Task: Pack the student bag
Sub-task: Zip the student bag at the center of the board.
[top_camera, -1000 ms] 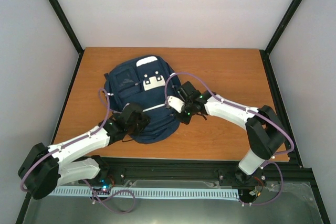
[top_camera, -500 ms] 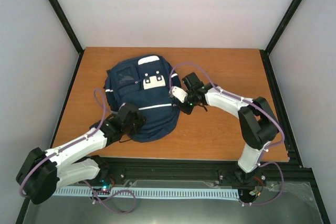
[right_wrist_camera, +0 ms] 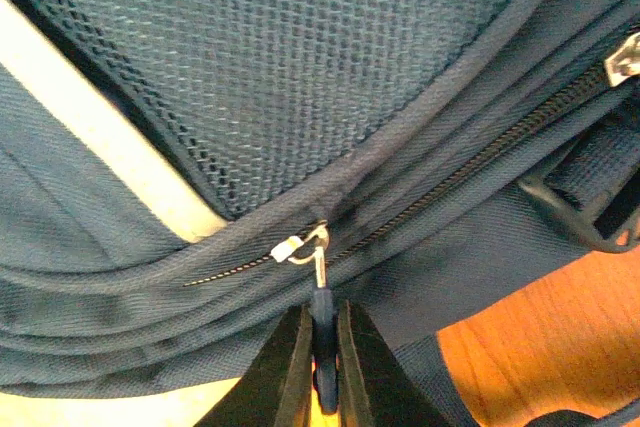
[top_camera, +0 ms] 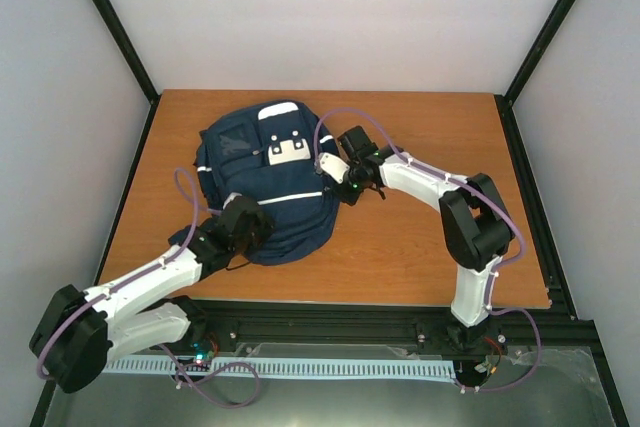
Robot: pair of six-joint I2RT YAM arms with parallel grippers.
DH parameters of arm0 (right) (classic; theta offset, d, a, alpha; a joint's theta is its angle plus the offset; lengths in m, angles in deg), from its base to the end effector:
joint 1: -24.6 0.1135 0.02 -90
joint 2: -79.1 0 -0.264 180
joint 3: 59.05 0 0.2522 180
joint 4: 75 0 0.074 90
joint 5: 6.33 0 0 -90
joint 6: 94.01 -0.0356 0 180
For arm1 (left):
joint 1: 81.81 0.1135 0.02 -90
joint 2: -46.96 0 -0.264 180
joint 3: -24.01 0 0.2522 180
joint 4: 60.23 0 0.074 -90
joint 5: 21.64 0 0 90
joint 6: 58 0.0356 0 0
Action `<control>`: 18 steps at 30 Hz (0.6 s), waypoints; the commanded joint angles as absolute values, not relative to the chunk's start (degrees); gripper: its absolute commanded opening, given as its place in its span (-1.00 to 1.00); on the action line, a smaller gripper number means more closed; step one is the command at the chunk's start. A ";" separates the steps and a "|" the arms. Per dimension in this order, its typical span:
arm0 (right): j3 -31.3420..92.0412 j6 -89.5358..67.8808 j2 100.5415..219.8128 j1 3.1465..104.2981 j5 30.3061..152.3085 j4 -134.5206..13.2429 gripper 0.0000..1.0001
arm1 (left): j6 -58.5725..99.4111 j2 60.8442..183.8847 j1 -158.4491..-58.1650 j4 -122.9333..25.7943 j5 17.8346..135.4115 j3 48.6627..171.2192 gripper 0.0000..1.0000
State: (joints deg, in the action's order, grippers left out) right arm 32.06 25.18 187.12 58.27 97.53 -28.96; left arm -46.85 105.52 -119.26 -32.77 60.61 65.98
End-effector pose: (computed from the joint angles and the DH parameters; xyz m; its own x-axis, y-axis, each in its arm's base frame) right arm 0.3218 0.2246 0.1945 -0.3403 -0.7957 -0.5011 -0.9106 0.4119 -0.0355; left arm 0.1637 -0.1193 0.1908 -0.6224 -0.7479 -0.2310 -0.4399 0.5783 -0.6870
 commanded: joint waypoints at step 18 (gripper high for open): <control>23.72 16.06 153.26 45.35 90.60 -28.91 0.34 | -10.32 109.83 -118.28 2.05 46.49 99.43 0.77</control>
